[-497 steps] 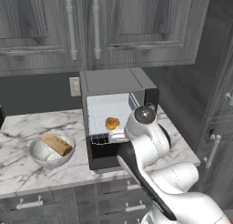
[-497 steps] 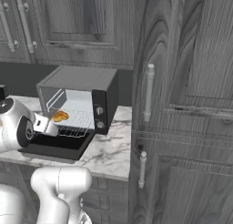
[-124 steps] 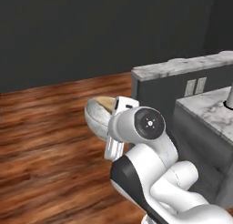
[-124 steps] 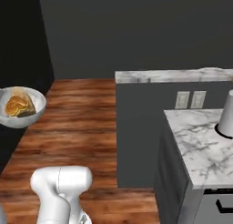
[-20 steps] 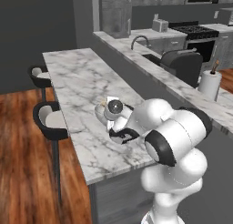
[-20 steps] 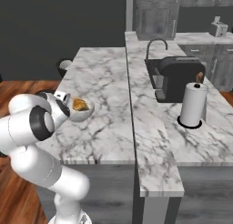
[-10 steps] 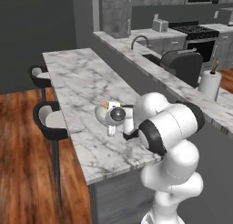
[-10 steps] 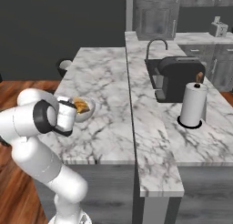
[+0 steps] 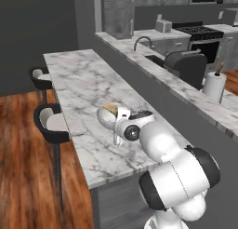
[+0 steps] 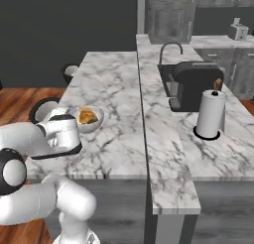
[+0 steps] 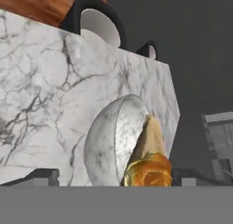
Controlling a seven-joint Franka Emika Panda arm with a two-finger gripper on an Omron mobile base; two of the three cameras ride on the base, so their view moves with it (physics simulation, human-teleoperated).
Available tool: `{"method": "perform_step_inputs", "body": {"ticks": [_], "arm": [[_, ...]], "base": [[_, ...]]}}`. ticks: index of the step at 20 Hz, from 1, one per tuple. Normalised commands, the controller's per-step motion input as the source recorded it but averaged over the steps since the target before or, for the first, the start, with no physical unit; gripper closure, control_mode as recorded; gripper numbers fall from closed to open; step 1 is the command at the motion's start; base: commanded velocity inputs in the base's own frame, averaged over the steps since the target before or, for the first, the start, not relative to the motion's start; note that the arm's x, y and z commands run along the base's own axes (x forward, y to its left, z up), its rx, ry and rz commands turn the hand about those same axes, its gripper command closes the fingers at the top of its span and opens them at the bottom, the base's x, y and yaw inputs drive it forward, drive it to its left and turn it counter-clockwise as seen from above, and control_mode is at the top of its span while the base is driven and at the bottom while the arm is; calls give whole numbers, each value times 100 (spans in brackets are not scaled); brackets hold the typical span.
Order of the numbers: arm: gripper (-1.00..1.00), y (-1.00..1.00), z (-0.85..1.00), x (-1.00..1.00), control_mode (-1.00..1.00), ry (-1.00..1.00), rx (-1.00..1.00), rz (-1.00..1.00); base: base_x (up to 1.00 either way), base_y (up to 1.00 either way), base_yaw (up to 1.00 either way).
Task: Pick up the heated bread from the toaster oven and place it in the bowl. Then move the bread bowl to the dining counter.
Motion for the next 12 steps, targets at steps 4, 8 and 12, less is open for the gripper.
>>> {"method": "perform_step_inputs", "body": {"ticks": [4,8,12], "arm": [[-100,15,100,-98,-100,-24,-2,-1],[-100,17,100,-100,-100,-26,-1,-2],[-100,23,100,-100,-100,-27,-3,-2]], "base": [[0,0,0],[0,0,0],[0,0,0]]}}
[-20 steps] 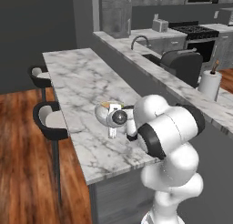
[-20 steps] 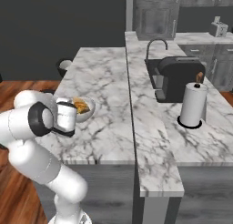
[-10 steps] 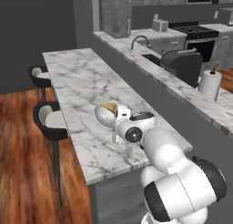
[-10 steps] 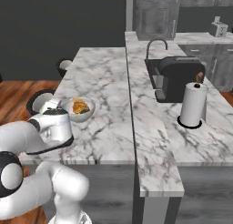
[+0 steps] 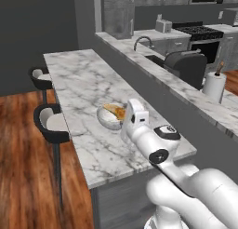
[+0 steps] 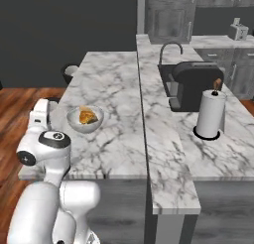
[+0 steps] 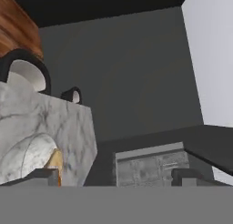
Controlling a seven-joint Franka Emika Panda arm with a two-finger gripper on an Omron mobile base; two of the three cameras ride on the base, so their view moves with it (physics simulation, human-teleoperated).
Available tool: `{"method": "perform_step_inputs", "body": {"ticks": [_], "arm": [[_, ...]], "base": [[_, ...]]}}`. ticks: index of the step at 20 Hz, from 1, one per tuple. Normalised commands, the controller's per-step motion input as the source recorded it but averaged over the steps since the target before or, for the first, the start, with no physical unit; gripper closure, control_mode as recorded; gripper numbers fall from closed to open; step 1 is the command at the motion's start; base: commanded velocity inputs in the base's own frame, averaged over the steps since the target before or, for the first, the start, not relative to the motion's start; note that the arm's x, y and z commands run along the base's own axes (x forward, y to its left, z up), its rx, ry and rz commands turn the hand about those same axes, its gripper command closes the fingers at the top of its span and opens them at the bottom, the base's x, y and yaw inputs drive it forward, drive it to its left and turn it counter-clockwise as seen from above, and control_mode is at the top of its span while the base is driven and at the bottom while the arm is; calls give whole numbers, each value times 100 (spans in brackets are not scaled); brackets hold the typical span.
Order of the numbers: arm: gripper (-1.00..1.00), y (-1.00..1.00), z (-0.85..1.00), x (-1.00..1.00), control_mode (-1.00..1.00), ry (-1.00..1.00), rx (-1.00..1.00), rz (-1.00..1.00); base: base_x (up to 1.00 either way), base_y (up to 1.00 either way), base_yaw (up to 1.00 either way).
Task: Pick up the heated bread from the toaster oven and place it in the bowl. Then move the bread bowl to the dining counter.
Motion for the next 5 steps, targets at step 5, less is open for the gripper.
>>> {"method": "perform_step_inputs", "body": {"ticks": [5], "arm": [[-100,10,43,-60,-100,-29,-5,-3]], "base": [[0,0,0]]}}
